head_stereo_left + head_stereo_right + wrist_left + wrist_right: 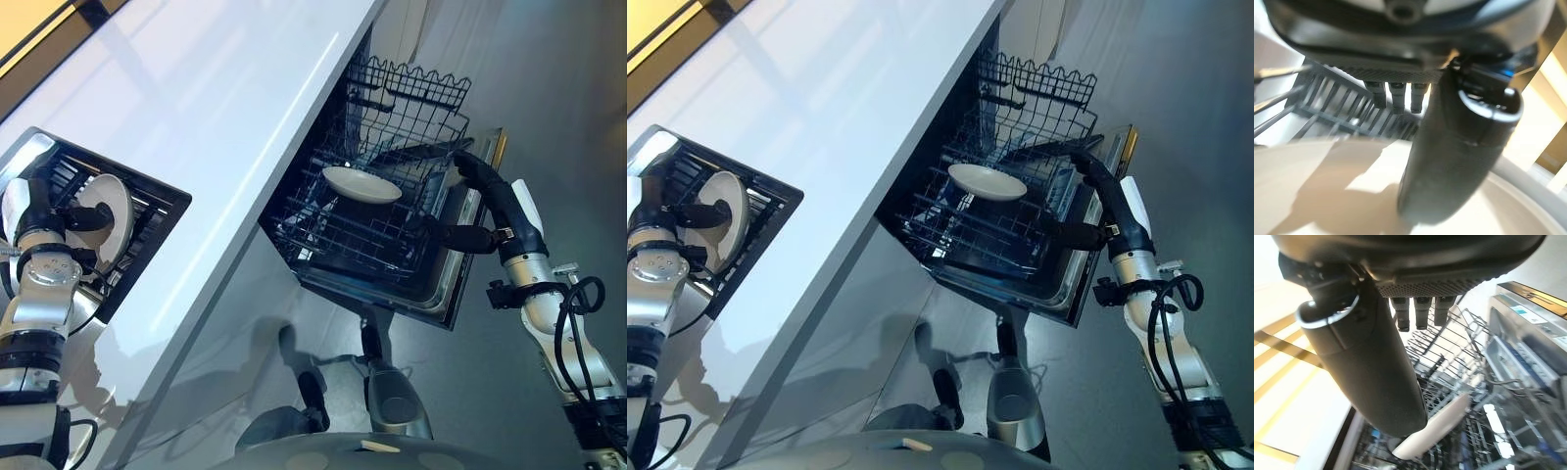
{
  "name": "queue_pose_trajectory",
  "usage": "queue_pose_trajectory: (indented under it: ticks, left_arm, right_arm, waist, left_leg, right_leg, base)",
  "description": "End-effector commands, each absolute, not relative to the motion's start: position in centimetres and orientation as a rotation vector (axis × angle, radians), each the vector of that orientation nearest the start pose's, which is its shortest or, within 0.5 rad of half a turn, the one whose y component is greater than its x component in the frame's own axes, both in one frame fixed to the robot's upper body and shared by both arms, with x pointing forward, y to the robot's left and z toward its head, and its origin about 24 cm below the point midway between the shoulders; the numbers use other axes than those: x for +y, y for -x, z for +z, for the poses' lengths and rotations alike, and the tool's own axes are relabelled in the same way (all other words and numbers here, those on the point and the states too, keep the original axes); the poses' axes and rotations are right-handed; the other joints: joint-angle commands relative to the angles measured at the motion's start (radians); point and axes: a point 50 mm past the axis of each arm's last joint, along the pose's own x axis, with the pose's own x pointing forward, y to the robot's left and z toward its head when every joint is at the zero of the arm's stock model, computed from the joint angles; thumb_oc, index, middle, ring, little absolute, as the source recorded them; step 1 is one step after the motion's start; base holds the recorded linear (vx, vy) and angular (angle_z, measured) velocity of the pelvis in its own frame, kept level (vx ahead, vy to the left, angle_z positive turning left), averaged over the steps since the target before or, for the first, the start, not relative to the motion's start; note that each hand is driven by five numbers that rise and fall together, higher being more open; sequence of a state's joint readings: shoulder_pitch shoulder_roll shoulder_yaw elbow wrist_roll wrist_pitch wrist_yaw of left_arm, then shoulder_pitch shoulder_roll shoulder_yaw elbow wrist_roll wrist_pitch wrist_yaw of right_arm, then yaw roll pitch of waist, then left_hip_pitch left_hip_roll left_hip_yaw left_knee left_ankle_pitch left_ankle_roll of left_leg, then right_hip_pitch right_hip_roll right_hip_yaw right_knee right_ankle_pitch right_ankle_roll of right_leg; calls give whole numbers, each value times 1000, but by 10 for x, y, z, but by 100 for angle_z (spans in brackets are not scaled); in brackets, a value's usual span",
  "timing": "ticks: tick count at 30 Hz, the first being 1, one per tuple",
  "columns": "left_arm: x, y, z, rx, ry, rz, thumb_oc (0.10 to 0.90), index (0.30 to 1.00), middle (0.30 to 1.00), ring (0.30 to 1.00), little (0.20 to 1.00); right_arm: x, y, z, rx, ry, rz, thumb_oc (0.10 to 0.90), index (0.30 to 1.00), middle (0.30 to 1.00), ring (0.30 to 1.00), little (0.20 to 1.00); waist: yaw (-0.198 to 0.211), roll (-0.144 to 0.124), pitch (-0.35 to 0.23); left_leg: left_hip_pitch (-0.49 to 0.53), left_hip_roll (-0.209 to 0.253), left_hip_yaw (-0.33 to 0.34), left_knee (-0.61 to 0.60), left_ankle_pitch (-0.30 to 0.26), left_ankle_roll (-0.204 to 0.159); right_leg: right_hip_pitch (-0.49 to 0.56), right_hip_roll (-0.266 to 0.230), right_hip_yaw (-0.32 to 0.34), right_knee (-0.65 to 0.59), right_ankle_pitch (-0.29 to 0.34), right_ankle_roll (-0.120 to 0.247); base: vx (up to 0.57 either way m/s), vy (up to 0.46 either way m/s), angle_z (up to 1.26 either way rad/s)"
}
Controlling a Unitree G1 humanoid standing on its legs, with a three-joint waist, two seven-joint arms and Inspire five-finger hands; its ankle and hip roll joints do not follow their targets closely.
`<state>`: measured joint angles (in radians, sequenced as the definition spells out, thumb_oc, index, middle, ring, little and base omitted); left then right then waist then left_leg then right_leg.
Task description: Pick up plates and place into dishwasher.
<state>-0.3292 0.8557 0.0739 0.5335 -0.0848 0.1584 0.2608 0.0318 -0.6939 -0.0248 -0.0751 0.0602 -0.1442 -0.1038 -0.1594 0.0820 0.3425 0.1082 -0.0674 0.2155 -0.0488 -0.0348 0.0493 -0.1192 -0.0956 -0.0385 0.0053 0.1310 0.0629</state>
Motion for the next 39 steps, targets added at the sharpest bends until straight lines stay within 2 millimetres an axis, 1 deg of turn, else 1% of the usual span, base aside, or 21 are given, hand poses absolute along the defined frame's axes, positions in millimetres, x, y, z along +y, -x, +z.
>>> queue_pose_trajectory:
  ticks: [1, 4, 8, 9, 10, 11, 12, 13, 14, 15, 16, 17, 21, 24, 29, 33, 37, 39]
  left_arm:
    - [404, -287, 179, 177, -761, 609, 800, 900, 900, 900, 900]
    - [402, -290, 167, 320, -728, 478, 800, 900, 900, 900, 900]
    - [406, -284, 151, 461, -714, 357, 800, 900, 900, 900, 900]
    - [408, -282, 150, 478, -711, 330, 657, 778, 778, 778, 757]
    - [410, -279, 149, 488, -693, 312, 602, 731, 731, 731, 702]
    - [412, -276, 148, 491, -687, 300, 435, 587, 587, 587, 535]
    - [413, -275, 147, 491, -682, 296, 394, 552, 552, 552, 494]
    - [415, -273, 148, 484, -674, 297, 331, 498, 498, 498, 431]
    - [417, -271, 149, 468, -669, 309, 322, 491, 491, 491, 422]
    - [420, -269, 152, 444, -657, 327, 235, 415, 415, 415, 335]
    - [422, -268, 157, 420, -651, 340, 180, 368, 368, 368, 280]
    - [423, -268, 160, 406, -649, 349, 226, 408, 408, 408, 326]
    - [428, -269, 178, 300, -676, 441, 100, 300, 300, 300, 200]
    - [429, -272, 196, 227, -702, 508, 100, 300, 300, 300, 200]
    - [429, -274, 217, 101, -754, 615, 100, 300, 300, 300, 200]
    - [420, -277, 230, -25, -824, 686, 100, 300, 300, 300, 200]
    - [406, -279, 240, -153, -878, 712, 100, 300, 300, 300, 200]
    - [399, -280, 244, -216, -879, 722, 100, 300, 300, 300, 200]
  right_arm:
    - [-254, -255, 187, -560, 605, -93, 800, 900, 900, 900, 900]
    - [-256, -255, 195, -581, 612, -113, 800, 900, 900, 900, 900]
    - [-261, -255, 200, -589, 609, -129, 800, 900, 900, 900, 900]
    - [-263, -255, 201, -587, 606, -130, 800, 900, 900, 900, 900]
    - [-264, -255, 202, -582, 599, -129, 800, 900, 900, 900, 900]
    - [-265, -254, 201, -576, 594, -129, 800, 900, 900, 900, 900]
    - [-266, -254, 200, -573, 593, -128, 800, 900, 900, 900, 900]
    - [-267, -254, 198, -562, 589, -127, 800, 900, 900, 900, 900]
    - [-269, -255, 197, -553, 580, -125, 800, 900, 900, 900, 900]
    - [-271, -255, 195, -543, 567, -127, 800, 900, 900, 900, 900]
    - [-272, -255, 194, -537, 556, -127, 800, 900, 900, 900, 900]
    - [-273, -256, 193, -535, 545, -129, 800, 900, 900, 900, 900]
    - [-273, -258, 196, -560, 543, -140, 800, 900, 900, 900, 900]
    - [-269, -261, 206, -601, 565, -152, 800, 900, 900, 900, 900]
    - [-265, -267, 224, -680, 589, -179, 800, 900, 900, 900, 900]
    - [-262, -269, 234, -723, 596, -192, 800, 900, 900, 900, 900]
    - [-261, -268, 235, -741, 590, -187, 800, 900, 900, 900, 900]
    - [-260, -268, 236, -753, 586, -186, 800, 900, 900, 900, 900]
  waist:
    - [0, 27, -21]
    - [5, 26, -7]
    - [11, 29, 1]
    - [13, 29, 2]
    - [15, 30, 2]
    - [19, 31, 0]
    - [21, 31, -1]
    - [24, 32, -3]
    - [26, 32, -5]
    - [31, 32, -10]
    - [34, 32, -14]
    - [37, 31, -18]
    - [51, 28, -42]
    - [62, 21, -65]
    - [77, 10, -90]
    - [92, -3, -115]
    - [105, -18, -141]
    - [110, -25, -152]
  left_leg:
    - [-145, -53, -24, 135, -81, 30]
    - [-159, -52, -29, 139, -77, 29]
    - [-160, -52, -35, 133, -72, 29]
    - [-159, -51, -35, 132, -71, 29]
    - [-158, -52, -36, 129, -71, 28]
    - [-154, -53, -38, 127, -71, 28]
    - [-152, -53, -40, 125, -71, 28]
    - [-149, -53, -41, 123, -70, 27]
    - [-144, -54, -44, 121, -70, 27]
    - [-138, -55, -48, 115, -69, 26]
    - [-132, -55, -51, 111, -69, 26]
    - [-126, -56, -53, 106, -69, 25]
    - [-107, -56, -67, 92, -67, 23]
    - [-91, -57, -79, 82, -69, 23]
    - [-65, -54, -90, 72, -73, 22]
    - [-48, -52, -97, 60, -74, 21]
    - [-34, -49, -104, 47, -72, 18]
    - [-28, -46, -107, 42, -72, 17]
  right_leg:
    - [-102, 54, 14, 229, -184, 68]
    - [-109, 54, 11, 229, -183, 69]
    - [-107, 53, 3, 223, -178, 70]
    - [-104, 52, 0, 219, -179, 70]
    - [-100, 51, -4, 214, -179, 69]
    - [-93, 49, -9, 209, -179, 70]
    - [-89, 48, -11, 206, -179, 70]
    - [-82, 47, -14, 202, -180, 70]
    - [-76, 46, -18, 199, -181, 70]
    - [-65, 45, -24, 193, -184, 70]
    - [-57, 43, -29, 189, -185, 70]
    - [-51, 42, -33, 185, -186, 70]
    - [-29, 40, -46, 179, -195, 70]
    - [-11, 39, -56, 173, -200, 68]
    - [16, 37, -70, 170, -209, 64]
    - [45, 39, -83, 159, -220, 60]
    - [73, 45, -95, 146, -230, 53]
    - [88, 49, -99, 139, -234, 49]
  base:
    - [-86, 27, 4]
    - [-75, 20, 5]
    - [-55, 10, 3]
    - [-58, 7, 1]
    - [-55, 2, 0]
    - [-39, -2, 0]
    - [0, 0, 0]
    - [0, 0, 0]
    - [0, 0, 0]
    - [0, 0, 0]
    - [-17, -20, 5]
    - [-10, -25, 7]
    - [-5, -39, 9]
    - [-11, -57, 5]
    - [-25, -65, 6]
    - [-47, -89, 9]
    - [-43, -105, 6]
    - [-51, -121, 9]
